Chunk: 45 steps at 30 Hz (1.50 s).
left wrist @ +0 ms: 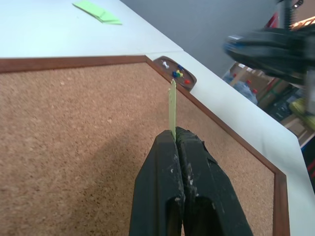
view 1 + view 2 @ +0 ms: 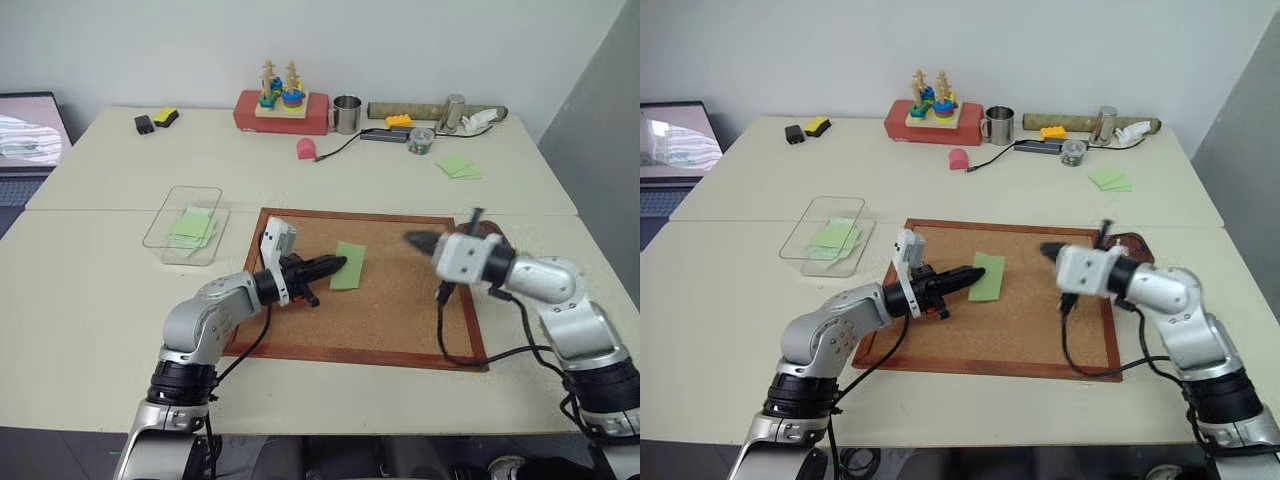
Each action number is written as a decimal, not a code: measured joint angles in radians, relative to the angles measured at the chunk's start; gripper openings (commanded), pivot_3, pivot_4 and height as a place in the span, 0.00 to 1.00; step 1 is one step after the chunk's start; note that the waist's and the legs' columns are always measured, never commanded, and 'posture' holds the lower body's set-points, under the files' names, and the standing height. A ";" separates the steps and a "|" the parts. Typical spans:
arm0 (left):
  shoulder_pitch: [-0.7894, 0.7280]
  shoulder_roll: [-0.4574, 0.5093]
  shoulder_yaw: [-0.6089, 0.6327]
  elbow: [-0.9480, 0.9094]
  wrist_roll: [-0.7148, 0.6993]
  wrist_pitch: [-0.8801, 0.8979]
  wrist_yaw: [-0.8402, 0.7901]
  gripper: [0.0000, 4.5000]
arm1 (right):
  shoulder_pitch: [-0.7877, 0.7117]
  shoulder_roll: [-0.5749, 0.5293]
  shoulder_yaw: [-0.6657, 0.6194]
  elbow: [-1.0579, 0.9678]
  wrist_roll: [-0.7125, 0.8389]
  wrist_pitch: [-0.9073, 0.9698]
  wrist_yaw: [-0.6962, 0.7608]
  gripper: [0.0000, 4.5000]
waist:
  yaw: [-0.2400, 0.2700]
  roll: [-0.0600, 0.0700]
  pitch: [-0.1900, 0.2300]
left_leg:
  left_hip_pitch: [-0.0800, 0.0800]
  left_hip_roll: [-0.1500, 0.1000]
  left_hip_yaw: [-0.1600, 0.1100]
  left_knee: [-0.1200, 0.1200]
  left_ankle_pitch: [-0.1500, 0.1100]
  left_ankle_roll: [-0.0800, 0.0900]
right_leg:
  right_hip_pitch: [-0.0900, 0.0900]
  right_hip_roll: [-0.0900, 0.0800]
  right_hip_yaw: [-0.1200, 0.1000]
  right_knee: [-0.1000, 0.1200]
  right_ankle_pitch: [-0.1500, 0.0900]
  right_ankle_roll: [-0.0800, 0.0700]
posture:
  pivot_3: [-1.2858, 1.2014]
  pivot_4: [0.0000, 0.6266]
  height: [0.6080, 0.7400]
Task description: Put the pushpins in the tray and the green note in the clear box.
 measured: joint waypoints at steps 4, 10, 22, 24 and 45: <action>0.007 0.000 -0.008 -0.020 0.006 -0.016 -0.001 0.00 | -0.024 -0.027 -0.056 0.150 -0.022 0.119 -0.059 0.00 | -0.001 0.000 0.000 | 0.000 0.000 0.001 0.000 0.000 0.000 | 0.000 0.000 0.001 0.000 0.000 0.000 | 0.52 0.24 1.00; 0.005 -0.002 -0.029 -0.025 0.021 -0.025 -0.002 0.00 | -0.093 -0.021 -0.053 0.304 -0.019 0.245 -0.069 0.00 | -0.006 0.000 0.000 | 0.001 0.000 0.003 0.000 0.000 0.000 | 0.000 0.001 0.003 0.000 0.000 0.000 | 0.52 0.24 1.00; 0.004 -0.003 -0.034 -0.039 0.027 -0.039 0.000 0.00 | -0.137 -0.019 -0.014 0.437 -0.021 0.266 -0.073 0.48 | -0.005 0.000 0.000 | 0.001 0.000 0.003 0.000 0.000 0.000 | 0.000 0.000 0.003 0.000 0.000 0.000 | 0.52 0.24 1.00; 0.004 -0.005 -0.035 -0.039 0.027 -0.040 0.000 0.00 | -0.140 -0.019 -0.014 0.441 -0.021 0.263 -0.078 0.58 | -0.005 0.000 0.000 | 0.001 0.000 0.003 0.000 0.000 0.000 | 0.000 0.001 0.003 0.000 0.000 0.000 | 0.52 0.24 1.00; -0.030 0.115 0.123 -0.083 0.060 -0.084 0.114 0.00 | -0.170 -0.100 -0.115 -0.030 0.343 0.479 0.209 0.69 | -0.009 0.000 0.000 | 0.000 0.001 0.001 -0.001 0.000 0.000 | 0.000 0.001 0.001 -0.001 0.000 0.000 | 0.52 0.24 1.00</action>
